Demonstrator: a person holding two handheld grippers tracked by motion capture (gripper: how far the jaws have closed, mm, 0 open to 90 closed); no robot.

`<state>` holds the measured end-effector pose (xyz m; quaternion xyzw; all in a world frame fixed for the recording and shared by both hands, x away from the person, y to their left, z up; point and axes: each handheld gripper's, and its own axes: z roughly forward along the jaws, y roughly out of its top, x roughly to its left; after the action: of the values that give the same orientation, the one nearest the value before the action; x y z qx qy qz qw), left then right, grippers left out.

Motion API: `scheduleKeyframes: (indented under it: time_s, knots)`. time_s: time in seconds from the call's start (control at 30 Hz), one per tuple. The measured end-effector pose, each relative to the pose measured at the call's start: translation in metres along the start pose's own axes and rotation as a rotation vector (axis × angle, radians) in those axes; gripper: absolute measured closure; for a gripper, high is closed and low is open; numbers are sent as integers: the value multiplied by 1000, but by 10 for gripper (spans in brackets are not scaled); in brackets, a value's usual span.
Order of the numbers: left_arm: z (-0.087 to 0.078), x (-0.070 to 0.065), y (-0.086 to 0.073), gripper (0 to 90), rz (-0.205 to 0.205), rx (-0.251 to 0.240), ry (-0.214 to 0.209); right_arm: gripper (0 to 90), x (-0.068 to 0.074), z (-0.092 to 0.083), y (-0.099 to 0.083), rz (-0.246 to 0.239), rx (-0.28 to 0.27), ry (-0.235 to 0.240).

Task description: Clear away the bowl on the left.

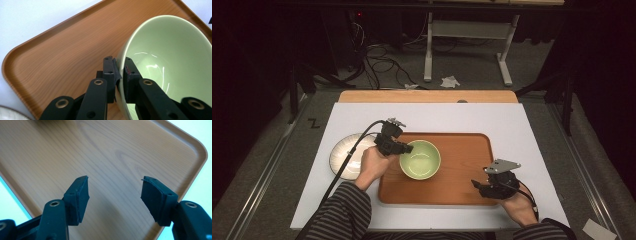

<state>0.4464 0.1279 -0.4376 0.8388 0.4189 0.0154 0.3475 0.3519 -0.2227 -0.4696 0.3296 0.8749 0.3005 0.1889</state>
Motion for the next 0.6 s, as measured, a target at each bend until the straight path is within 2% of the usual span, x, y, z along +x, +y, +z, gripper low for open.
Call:
scheduleKeyframes:
  time_s: [0.17,0.33,0.43,0.6]
  knots:
    - [4,0,2,832,-4,0,-13,406,1,-1,-1,5,1,-7]
    - [17,0,5,831,-14,14,-9,406,1,-2,-2,10,0,-10]
    - [22,-3,7,829,-5,25,-6,406,1,-3,-3,13,-3,-8]
    - [26,-4,10,830,-16,7,-14,406,1,-4,-4,16,-3,-11]
